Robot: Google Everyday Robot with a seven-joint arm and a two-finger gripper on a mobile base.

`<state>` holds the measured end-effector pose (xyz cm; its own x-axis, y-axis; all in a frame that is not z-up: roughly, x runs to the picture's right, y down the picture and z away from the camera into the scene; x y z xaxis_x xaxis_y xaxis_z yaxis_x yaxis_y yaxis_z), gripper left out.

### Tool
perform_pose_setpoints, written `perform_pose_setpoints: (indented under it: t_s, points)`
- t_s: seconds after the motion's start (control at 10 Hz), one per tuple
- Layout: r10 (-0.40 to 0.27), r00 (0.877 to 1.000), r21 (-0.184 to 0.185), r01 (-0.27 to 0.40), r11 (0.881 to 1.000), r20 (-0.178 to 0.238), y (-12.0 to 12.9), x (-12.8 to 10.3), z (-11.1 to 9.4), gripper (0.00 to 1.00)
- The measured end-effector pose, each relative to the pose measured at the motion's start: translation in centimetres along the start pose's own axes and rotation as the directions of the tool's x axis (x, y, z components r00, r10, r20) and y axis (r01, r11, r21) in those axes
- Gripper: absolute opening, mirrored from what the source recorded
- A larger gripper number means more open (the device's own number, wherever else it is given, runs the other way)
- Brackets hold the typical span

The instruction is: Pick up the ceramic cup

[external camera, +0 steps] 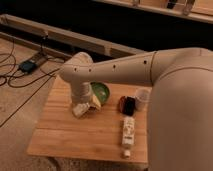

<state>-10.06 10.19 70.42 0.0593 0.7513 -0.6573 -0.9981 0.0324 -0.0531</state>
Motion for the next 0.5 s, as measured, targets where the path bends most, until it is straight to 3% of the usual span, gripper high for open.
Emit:
perform_pose_setpoints:
  t_s: [0.3,0.5]
  points:
    - [0.003,1.000,-0.004,-0.003,1.000,0.001,-0.8,-0.2,-0.1,0.80]
    - [0.019,1.000,-0.009,-0.019,1.000,0.004,-3.9,-1.2,-0.3,0.80]
